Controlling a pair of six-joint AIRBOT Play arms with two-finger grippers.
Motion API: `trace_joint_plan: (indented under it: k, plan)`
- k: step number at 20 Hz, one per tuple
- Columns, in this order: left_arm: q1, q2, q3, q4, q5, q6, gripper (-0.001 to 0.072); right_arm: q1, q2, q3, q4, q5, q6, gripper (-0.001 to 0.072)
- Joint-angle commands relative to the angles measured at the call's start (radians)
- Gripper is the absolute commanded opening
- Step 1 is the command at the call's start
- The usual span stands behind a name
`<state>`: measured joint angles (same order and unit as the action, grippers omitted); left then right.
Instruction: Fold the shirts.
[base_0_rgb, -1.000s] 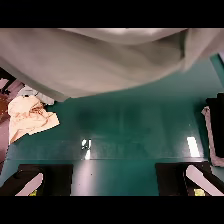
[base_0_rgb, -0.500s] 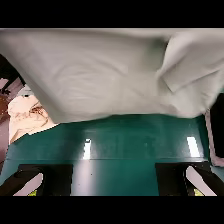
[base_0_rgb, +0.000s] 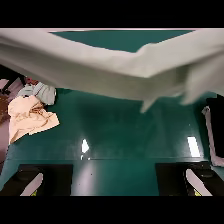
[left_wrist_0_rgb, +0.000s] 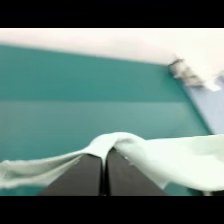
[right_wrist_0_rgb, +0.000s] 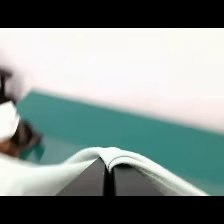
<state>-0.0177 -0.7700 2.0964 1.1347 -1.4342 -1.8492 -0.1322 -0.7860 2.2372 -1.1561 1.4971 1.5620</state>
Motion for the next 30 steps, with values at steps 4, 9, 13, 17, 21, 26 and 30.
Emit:
trace_joint_plan:
  k: [4,9,13,17,21,26,30]
  plan:
    - [0.000,0.051,-0.021,0.101,0.134,-0.062,0.0028,0.006,0.061,-0.004,-0.116,-0.285,0.097,0.0025]
    - [0.000,-0.146,-0.377,0.137,0.166,0.005,0.0029,0.006,0.021,-0.566,-0.146,-0.245,0.219,0.0027]
    - [0.000,-0.364,-0.679,0.117,0.411,0.073,0.0029,0.024,-0.158,-0.959,-0.136,-0.401,0.171,0.0026]
    - [0.000,-0.562,-0.860,0.100,0.703,0.087,0.0029,0.022,-0.451,-1.110,-0.039,-0.622,0.065,0.0027]
    - [0.000,-0.695,-0.871,0.095,0.818,0.097,0.0030,0.023,-0.728,-1.034,-0.015,-0.639,0.014,0.0026]
    - [0.000,-0.713,-0.871,0.109,0.912,0.105,0.0029,0.023,-0.855,-0.857,-0.023,-0.590,0.012,0.0027]
    - [0.000,-0.714,-0.871,0.119,0.891,0.105,0.0029,0.023,-0.871,-0.746,-0.027,-0.570,-0.026,0.0027]
